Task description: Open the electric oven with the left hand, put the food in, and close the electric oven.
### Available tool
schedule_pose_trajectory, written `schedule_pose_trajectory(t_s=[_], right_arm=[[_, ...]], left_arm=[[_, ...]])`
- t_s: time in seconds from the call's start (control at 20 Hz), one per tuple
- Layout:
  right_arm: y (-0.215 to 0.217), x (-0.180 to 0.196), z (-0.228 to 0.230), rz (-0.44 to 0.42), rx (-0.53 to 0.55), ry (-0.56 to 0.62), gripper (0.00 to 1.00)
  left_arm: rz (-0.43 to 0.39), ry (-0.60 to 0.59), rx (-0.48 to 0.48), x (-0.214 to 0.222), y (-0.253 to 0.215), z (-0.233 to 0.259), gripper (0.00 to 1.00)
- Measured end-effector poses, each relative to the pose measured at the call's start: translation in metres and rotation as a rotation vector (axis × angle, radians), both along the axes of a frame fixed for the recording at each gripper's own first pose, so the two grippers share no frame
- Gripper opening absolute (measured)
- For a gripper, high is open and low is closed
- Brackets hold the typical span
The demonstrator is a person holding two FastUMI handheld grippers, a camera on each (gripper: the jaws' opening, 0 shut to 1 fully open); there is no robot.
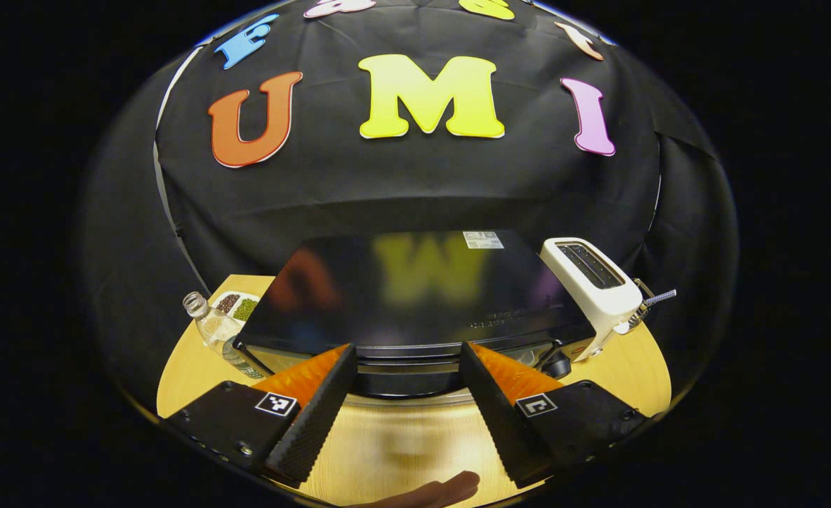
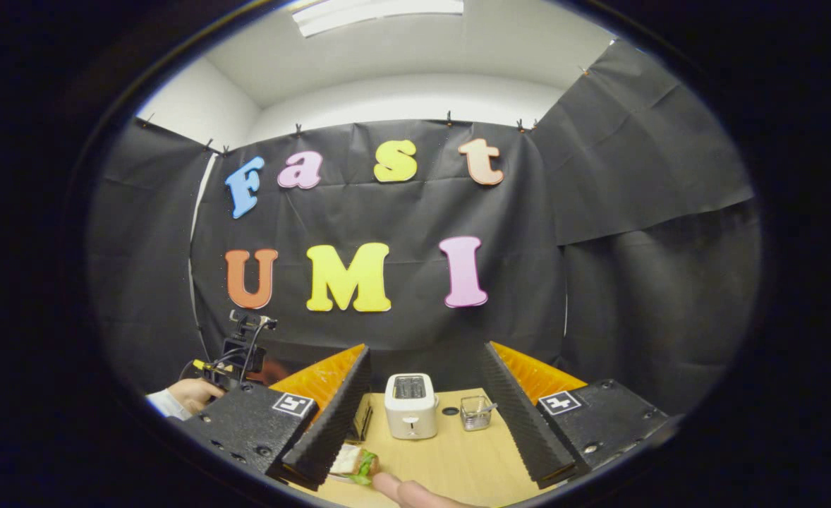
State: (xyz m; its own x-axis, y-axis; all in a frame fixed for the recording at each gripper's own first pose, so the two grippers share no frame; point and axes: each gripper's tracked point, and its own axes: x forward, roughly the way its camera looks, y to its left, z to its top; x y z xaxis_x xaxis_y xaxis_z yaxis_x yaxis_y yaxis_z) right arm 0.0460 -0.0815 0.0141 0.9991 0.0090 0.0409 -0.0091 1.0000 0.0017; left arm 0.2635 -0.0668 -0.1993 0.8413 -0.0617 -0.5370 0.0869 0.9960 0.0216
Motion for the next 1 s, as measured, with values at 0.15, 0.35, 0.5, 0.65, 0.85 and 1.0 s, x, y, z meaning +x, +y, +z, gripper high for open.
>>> schedule_pose_trajectory(t_s=[0.15, 0.35, 0.5, 0.65, 0.85, 1.0], right_arm=[[-0.002, 0.0, -0.001, -0.006, -0.013, -0.009, 1.0], [0.001, -0.004, -0.005, 0.005, -0.01, 0.0, 1.0], [0.003, -0.004, -0.01, 0.012, -0.014, 0.011, 0.9], [0.007, -0.005, -0.016, 0.02, -0.013, 0.024, 1.0], [0.013, -0.002, -0.029, 0.044, -0.002, 0.058, 1.0], [0.014, 0.002, -0.036, 0.046, 0.001, 0.075, 0.9]], left_arm=[[0.003, 0.007, -0.009, 0.0, 0.0, -0.002, 0.98], [0.008, 0.02, -0.015, -0.008, 0.001, -0.004, 0.98], [0.002, -0.017, -0.013, -0.025, 0.002, -0.005, 0.98], [0.006, -0.065, -0.024, -0.044, 0.002, -0.01, 0.98], [0.0, -0.124, -0.027, -0.071, 0.002, -0.021, 0.98], [0.001, -0.138, -0.03, -0.096, 0.003, -0.038, 0.98]])
